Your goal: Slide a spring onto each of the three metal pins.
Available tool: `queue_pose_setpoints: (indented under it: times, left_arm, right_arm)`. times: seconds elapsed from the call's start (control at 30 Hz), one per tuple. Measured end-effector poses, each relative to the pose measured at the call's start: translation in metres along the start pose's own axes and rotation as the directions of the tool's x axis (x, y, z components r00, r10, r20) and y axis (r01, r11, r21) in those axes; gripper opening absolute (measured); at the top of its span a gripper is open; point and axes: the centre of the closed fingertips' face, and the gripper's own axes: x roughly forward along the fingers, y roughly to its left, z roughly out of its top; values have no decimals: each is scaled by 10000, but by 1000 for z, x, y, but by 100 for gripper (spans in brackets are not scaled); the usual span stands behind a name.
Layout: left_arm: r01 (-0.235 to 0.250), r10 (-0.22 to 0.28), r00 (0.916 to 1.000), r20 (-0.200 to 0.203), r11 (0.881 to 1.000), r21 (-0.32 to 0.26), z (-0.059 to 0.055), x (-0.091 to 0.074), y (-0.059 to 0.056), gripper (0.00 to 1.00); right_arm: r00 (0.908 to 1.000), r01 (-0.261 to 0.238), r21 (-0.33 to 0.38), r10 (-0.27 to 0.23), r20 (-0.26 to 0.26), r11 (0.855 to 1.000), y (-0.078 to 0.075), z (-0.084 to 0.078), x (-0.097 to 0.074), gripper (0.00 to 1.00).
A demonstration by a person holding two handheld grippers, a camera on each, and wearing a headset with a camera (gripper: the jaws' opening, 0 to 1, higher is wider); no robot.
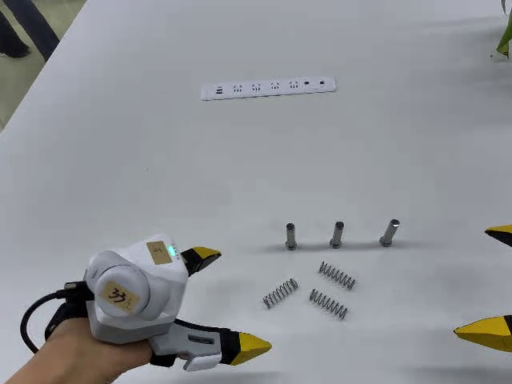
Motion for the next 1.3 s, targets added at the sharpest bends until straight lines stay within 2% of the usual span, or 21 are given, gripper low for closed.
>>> queue_pose_setpoints:
  times: [0.2, 0.23, 0.4, 0.5, 0.6, 0.7, 0.8, 0.87, 1.03, 1.3]
  left_arm:
    - [-76, 65, 9990, -440, 9997, -251, -5, 3, 1, 76]
    - [-78, 56, 9981, -621, 9993, -365, -8, 4, 1, 75]
    - [-123, 88, 9947, -1027, 9993, -340, -11, 13, 1, 62]
    - [-92, 61, 9942, -1078, 9995, -289, -7, 19, -2, 57]
    - [-83, 100, 9898, -1423, 9999, 125, -7, 26, -2, 46]
    - [-32, 49, 9884, -1518, 9999, 109, -3, 34, -4, 41]
    - [8, 47, 9842, -1771, 9995, 310, -3, 41, -3, 35]
    - [40, 3, 9825, -1865, 9997, 230, -3, 44, -3, 34]
    - [87, 17, 9692, -2461, 9991, 412, -12, 51, -4, 30]
    - [66, 61, 9599, -2802, 9990, 444, -16, 58, -2, 23]
  right_arm:
    - [10000, -17, -44, 18, 52, 10000, 1, -3, -1, 95]
    - [10000, -12, -34, 13, 65, 10000, 0, -3, -1, 95]
    - [9999, 35, 34, -36, 118, 10000, 0, -6, -3, 94]
    - [9999, 61, 66, -62, 157, 10000, 0, -8, -4, 94]
    - [9999, 78, 117, -79, 137, 9999, 0, -11, -5, 94]
    - [9998, 117, 144, -119, 176, 9998, -1, -12, -6, 94]
    - [9997, 133, 170, -137, 190, 9998, -1, -13, -7, 94]
    - [9997, 142, 165, -145, 184, 9998, -2, -13, -8, 94]
    - [9996, 184, 192, -188, 224, 9996, -3, -15, -9, 94]
    - [9996, 176, 280, -182, 229, 9995, -1, -18, -9, 94]
